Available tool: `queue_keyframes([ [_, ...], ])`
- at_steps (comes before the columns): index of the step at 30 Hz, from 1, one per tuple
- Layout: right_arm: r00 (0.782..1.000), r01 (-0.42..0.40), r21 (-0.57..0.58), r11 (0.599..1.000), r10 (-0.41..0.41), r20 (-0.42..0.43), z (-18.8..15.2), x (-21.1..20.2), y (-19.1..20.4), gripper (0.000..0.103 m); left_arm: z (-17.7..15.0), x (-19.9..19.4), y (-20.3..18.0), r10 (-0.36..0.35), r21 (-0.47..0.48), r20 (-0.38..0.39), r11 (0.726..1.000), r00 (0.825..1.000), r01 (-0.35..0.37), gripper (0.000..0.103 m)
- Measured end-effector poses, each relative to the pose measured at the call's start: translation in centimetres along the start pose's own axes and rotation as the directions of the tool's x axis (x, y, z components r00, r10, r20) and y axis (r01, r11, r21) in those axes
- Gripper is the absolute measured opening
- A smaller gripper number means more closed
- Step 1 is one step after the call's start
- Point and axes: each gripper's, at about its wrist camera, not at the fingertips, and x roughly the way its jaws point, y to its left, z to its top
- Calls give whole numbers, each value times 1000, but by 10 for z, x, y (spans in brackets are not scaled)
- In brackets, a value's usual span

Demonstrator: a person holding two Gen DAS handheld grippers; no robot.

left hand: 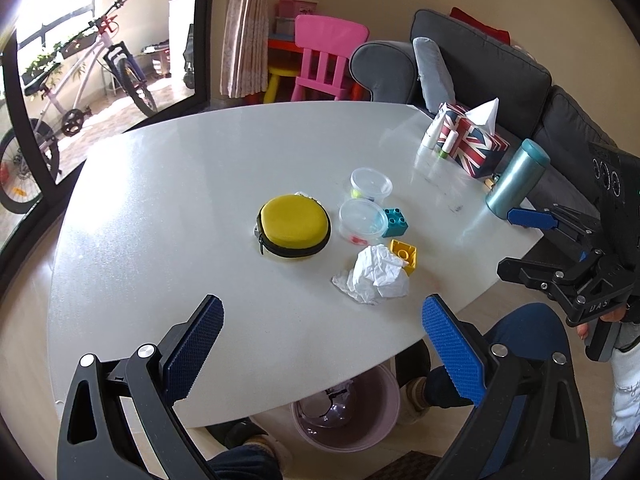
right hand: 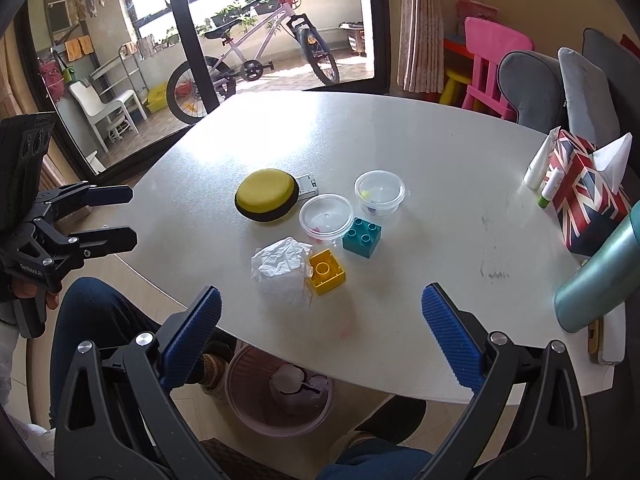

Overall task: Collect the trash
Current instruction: 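Move the left gripper back over the yellow round case, then grasp the yellow round case with the left gripper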

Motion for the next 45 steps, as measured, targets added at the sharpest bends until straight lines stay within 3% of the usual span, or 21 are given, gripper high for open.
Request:
queue_keyframes([
  [22, 999, 13, 24, 1000, -12, -40, 7, 29, -17, 99, 51, 83, 14, 35, 13, -104, 999, 994, -34, 96],
  [37, 999, 11, 28, 1000, -10, -50, 14, 42, -27, 99, 58, 141, 29, 58, -10, -228, 998, 972, -62, 96],
  [45, 998, 8, 37, 999, -6, -65, 15, 54, -34, 99, 56, 151, 31, 56, -20, -233, 998, 971, -63, 95],
])
